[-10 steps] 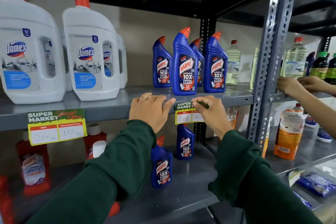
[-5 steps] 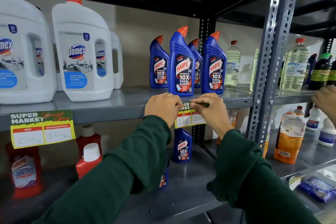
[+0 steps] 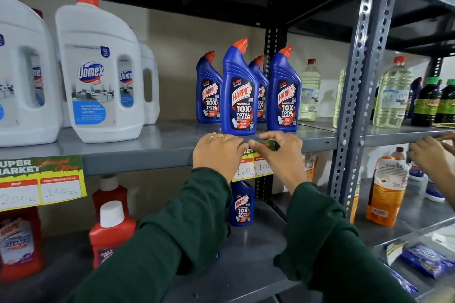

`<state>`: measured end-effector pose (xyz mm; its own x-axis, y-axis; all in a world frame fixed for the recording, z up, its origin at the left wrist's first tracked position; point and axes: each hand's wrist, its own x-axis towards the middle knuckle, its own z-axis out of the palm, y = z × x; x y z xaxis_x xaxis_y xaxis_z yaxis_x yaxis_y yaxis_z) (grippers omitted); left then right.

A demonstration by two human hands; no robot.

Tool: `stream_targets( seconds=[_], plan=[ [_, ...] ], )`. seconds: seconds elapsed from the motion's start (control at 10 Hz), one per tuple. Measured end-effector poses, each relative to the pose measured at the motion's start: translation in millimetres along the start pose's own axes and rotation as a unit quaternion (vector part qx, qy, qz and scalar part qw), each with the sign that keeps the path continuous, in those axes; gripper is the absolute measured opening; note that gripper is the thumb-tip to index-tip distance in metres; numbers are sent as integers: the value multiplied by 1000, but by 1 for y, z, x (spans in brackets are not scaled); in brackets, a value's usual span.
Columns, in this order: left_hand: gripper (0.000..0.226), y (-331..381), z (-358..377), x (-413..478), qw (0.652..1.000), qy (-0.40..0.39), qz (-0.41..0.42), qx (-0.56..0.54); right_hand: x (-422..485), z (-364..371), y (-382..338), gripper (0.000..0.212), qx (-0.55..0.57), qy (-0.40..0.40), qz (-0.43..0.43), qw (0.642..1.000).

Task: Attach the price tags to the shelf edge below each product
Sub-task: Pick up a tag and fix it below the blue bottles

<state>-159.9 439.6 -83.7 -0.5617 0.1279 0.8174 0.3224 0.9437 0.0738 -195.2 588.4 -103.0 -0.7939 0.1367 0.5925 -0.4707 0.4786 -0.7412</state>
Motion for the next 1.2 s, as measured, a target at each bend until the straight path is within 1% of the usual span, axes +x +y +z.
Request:
stream_targets(
  seconds=[0.1,0.2,0.3,0.4,0.5,0.6,0.7,0.9,1.0,1.1,1.2],
  plan=[
    [33,1,0,2,999,-50,-20,1,2,1,0,47,15,23,-17,999],
    [29,0,-5,9,996,-86,-31,-6,3,1,2,33,30,26,-22,999],
    [26,-7,-14,21,986,-163,-32,-20,7,-1,6,26,70,10,-10,997],
    [25,-12,-15,24,979,-200,-24,-20,9,0,11,22,81,-1,-20,996],
    [26,-19,-20,26,975,-213,-4,-58,10,2,14,16,87,-8,-42,995],
    [26,-23,-23,27,970,-226,3,-84,11,2,17,16,74,-2,-48,996],
    [28,-27,-24,30,966,-240,16,-91,10,4,16,36,78,4,-43,996],
    [29,-25,-24,23,973,-221,43,-58,7,7,13,43,81,12,-27,996],
    [31,-24,-24,14,977,-205,65,-13,4,5,13,41,68,21,-17,997],
    [32,-31,-27,-1,984,-153,88,28,-17,-4,-13,45,48,83,6,995],
    [31,-51,-36,-13,992,-55,109,45,-49,5,-11,45,1,156,-37,987]
  ],
)
